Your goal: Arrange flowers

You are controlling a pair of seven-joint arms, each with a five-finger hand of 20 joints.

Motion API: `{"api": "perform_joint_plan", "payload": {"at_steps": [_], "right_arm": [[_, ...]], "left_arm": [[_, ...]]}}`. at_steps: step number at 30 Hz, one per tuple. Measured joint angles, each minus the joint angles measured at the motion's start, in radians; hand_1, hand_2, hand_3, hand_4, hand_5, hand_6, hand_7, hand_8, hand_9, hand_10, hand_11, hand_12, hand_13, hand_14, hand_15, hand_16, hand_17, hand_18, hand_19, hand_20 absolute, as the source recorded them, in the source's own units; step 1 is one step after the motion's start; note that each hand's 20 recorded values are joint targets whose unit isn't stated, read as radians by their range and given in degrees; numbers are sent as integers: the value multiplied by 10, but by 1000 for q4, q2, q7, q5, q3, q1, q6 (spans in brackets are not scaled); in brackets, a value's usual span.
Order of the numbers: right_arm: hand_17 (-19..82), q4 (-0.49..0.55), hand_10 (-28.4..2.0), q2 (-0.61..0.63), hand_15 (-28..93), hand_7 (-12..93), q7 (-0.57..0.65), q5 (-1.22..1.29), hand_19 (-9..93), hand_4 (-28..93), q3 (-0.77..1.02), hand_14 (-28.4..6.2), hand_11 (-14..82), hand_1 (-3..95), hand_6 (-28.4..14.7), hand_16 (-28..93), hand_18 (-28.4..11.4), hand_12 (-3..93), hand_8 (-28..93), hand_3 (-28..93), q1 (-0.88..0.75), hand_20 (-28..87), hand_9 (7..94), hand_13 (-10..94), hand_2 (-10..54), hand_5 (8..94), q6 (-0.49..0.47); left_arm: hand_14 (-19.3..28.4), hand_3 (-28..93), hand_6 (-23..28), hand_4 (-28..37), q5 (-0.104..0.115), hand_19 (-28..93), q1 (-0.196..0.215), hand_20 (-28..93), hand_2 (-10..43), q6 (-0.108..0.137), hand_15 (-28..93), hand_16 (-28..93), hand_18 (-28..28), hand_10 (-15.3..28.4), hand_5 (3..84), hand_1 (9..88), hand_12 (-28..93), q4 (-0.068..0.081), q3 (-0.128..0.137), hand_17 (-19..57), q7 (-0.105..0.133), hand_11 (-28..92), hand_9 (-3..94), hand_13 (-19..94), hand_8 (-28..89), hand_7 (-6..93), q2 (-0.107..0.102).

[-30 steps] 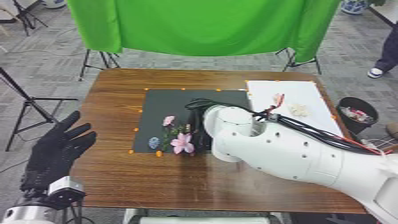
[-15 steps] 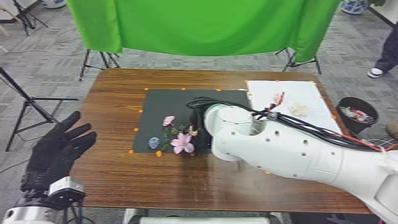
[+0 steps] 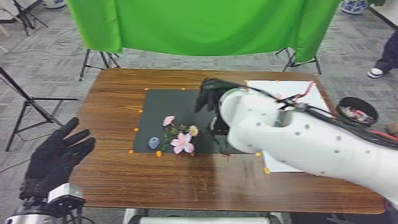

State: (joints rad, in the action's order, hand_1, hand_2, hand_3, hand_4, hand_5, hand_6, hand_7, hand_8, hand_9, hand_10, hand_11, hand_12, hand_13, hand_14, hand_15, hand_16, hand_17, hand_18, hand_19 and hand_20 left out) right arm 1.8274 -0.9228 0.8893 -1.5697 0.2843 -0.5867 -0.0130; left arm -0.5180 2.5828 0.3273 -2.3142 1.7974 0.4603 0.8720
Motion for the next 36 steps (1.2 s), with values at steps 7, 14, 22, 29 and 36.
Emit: {"api": "perform_joint_plan", "payload": {"at_steps": [7,14,22,29,36], "right_arm": [[460,54,-191,182,736,138,-37,41,932,-228,140,-100,140,343,-42,117,-162,144,-97,797,-39,265,554,668,-19,506,-14],[452,-45,-191,344,743,146,31,74,932,-235,117,-101,133,347,-37,104,-162,144,-97,796,-32,255,534,661,-21,496,-7],[454,-161,-190,393,750,150,105,78,932,-241,114,-99,129,351,-32,97,-164,143,-102,796,-34,260,531,668,-27,496,-23],[457,-206,-191,363,753,150,112,91,932,-245,105,-98,124,352,-28,95,-168,143,-103,786,-45,267,530,670,-31,489,-45],[462,-220,-194,319,754,147,131,91,932,-245,100,-99,123,352,-27,95,-171,142,-102,784,-68,273,535,677,-34,484,-64]], "left_arm": [[280,639,98,-194,13,561,-11,-5,65,11,576,-122,284,205,365,302,117,-1,-21,-65,4,275,329,220,-69,85,-30],[280,642,98,-191,17,560,-39,-6,66,13,575,-122,284,206,365,305,117,-1,-26,-64,5,275,328,220,-70,86,-46],[280,640,97,-190,34,559,-44,-6,65,16,575,-122,284,204,364,303,118,0,-42,-64,26,274,326,219,-70,86,-71],[280,638,97,-192,59,559,-40,-6,65,24,574,-121,284,204,364,303,118,1,-47,-64,61,274,325,220,-70,86,-101],[280,639,98,-193,64,559,-42,-5,65,25,575,-121,284,204,364,302,118,2,-46,-64,64,275,325,219,-70,85,-108]]}}
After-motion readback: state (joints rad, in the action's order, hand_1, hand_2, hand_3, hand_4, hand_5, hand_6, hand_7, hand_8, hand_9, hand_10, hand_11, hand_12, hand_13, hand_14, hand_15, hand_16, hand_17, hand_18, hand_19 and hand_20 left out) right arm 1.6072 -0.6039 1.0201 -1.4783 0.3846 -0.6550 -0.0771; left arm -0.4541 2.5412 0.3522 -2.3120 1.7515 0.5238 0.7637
